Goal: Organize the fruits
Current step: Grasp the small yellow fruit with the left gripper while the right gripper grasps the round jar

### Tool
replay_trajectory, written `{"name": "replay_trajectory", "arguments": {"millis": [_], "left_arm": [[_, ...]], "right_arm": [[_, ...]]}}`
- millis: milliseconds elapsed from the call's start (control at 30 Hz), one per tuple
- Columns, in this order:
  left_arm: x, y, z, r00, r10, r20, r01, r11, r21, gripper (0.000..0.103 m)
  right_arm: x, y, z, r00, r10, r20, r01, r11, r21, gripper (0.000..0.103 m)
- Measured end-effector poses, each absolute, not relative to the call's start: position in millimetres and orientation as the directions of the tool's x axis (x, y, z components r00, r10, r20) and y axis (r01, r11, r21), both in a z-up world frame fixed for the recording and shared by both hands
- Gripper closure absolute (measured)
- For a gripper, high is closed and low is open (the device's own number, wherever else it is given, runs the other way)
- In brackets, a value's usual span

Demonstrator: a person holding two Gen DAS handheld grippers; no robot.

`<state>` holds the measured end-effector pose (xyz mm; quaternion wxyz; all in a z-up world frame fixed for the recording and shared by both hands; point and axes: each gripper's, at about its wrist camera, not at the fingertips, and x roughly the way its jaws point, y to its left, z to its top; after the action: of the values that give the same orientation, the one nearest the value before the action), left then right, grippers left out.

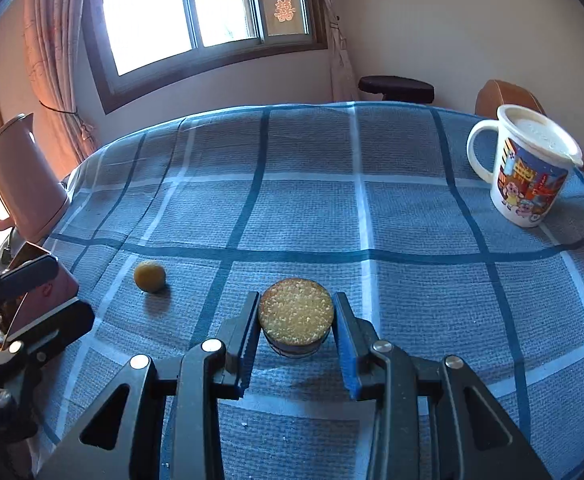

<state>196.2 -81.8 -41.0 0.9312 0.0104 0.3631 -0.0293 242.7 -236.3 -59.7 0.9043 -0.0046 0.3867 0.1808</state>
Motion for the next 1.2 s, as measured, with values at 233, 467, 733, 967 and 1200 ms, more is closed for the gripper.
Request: {"name": "replay_trajectory", "arguments": {"millis": [233, 467, 733, 967, 1200], "left_arm": [[236.5, -78.3, -62.9, 0.665, -0.072, -0.744, 0.057, 0.997, -0.046, 0.064], [244.0, -63.9, -72.7, 0.649, -0.085, -0.756, 0.041, 0.996, -0.077, 0.076], [241.1, -63.1, -69.2, 0.666, -0.093, -0.74, 0.047, 0.995, -0.082, 0.076], [228.7, -67.5, -57.3, 0.726, -0.093, -0.682, 0.073, 0.996, -0.059, 0.076], [223.3, -65.1, -51.2, 0.755, -0.112, -0.646, 0.083, 0.994, -0.075, 0.076]], "right_arm": [[240.4, -234.4, -58.5, 0.632, 0.338, -0.697, -0.353, 0.927, 0.13, 0.066], [238.1, -239.9, -57.3, 0.633, 0.37, -0.681, -0.362, 0.918, 0.162, 0.066], [233.3, -244.1, -53.1, 0.647, 0.387, -0.657, -0.37, 0.913, 0.173, 0.066], [228.8, -240.8, -49.6, 0.653, 0.402, -0.641, -0.393, 0.904, 0.167, 0.066], [224.5, -237.7, -46.8, 0.666, 0.409, -0.624, -0.411, 0.899, 0.152, 0.066]]}}
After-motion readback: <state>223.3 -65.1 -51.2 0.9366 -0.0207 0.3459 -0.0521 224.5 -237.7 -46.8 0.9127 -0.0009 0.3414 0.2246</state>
